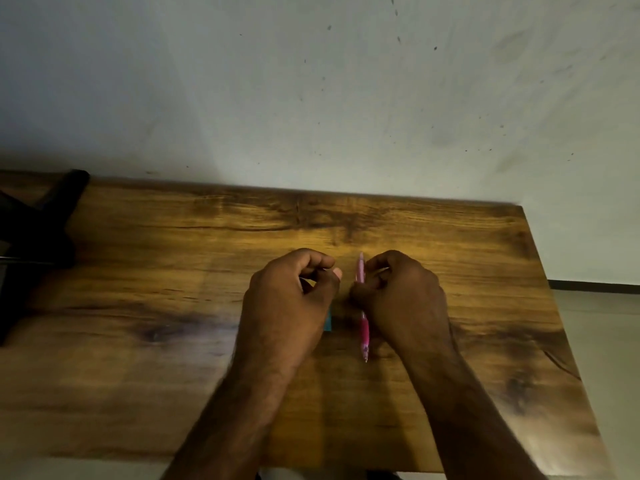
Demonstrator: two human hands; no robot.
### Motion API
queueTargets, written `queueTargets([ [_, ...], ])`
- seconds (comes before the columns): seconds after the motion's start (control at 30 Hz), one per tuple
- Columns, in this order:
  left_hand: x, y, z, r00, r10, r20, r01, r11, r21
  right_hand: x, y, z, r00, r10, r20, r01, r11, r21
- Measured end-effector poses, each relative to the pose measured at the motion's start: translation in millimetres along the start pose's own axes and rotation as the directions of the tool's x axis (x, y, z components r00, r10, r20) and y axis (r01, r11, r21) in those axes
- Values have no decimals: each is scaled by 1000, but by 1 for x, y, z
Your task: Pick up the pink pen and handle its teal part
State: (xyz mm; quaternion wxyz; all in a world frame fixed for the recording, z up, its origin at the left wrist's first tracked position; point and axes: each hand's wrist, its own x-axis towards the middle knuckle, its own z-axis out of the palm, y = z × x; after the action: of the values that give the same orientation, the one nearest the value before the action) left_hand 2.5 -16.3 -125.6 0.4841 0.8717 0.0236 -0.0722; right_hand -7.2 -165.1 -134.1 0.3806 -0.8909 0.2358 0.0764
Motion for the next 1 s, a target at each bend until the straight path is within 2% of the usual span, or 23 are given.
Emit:
queueTargets([
  [0.07,1,0,0,1000,-17,8,18,1000,-23,1,0,-4,999,11,51,-23,971,236],
  [0.13,3,1,-1,996,-49,79,55,996,-71,1,-2,-9,994,-7,112,-43,899,436],
  [0.23,4,2,-3,975,-63,213,85,992,-95,0,-6,-15,978,-54,202,-83,786,613],
  [0.37,4,2,-3,968,-57,243,101,980,-174,-3,-10,-15,962,-99,254,-94,754,651],
  [0.63,2,5,-4,957,-50,284,97,983,-155,2,-13,-17,995,-16,97,-56,717,694],
  [1.0,4,2,-15,936,-93,338,144,981,-127,2,-10,-9,984,54,171,-169,604,779],
])
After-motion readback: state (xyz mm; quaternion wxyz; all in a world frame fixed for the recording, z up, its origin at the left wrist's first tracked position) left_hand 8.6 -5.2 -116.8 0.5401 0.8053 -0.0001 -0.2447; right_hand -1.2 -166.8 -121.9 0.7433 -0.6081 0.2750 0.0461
